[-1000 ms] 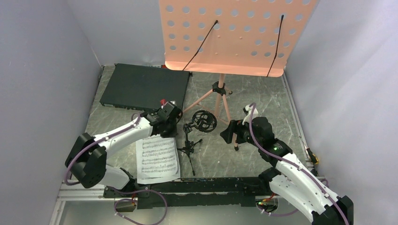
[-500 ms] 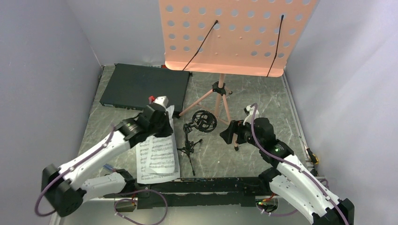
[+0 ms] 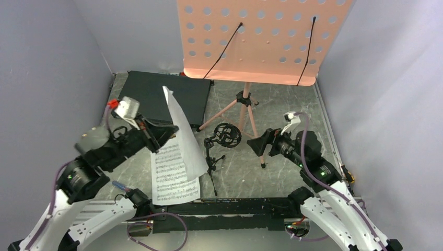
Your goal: Set up the instrument practice props
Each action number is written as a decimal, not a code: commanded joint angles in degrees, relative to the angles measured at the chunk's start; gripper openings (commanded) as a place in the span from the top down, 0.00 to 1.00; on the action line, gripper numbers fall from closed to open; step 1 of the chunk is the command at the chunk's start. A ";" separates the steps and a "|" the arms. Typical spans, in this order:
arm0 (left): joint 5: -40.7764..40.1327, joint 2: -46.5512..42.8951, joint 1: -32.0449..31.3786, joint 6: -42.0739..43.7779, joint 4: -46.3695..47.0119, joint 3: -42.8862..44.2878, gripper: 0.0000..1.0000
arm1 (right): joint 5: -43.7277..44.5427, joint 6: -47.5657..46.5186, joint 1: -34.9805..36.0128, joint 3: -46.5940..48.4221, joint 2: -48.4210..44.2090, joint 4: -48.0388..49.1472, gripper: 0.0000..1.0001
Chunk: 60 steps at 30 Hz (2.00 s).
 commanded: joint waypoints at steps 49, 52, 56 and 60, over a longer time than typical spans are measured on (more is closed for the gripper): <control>16.02 35.22 -14.84 -9.34 19.70 18.75 0.86 | -32.09 29.66 0.46 3.01 4.86 42.20 0.07; 15.78 35.36 -15.06 -8.94 19.37 18.73 0.71 | -33.03 30.14 0.83 3.19 5.76 43.16 0.10; 14.96 34.95 -15.14 -8.33 18.21 18.50 0.44 | -32.79 29.49 1.09 3.58 4.96 42.77 0.10; 14.16 34.19 -15.18 -8.51 19.31 16.69 0.29 | -32.50 28.48 1.22 3.99 4.86 40.72 0.10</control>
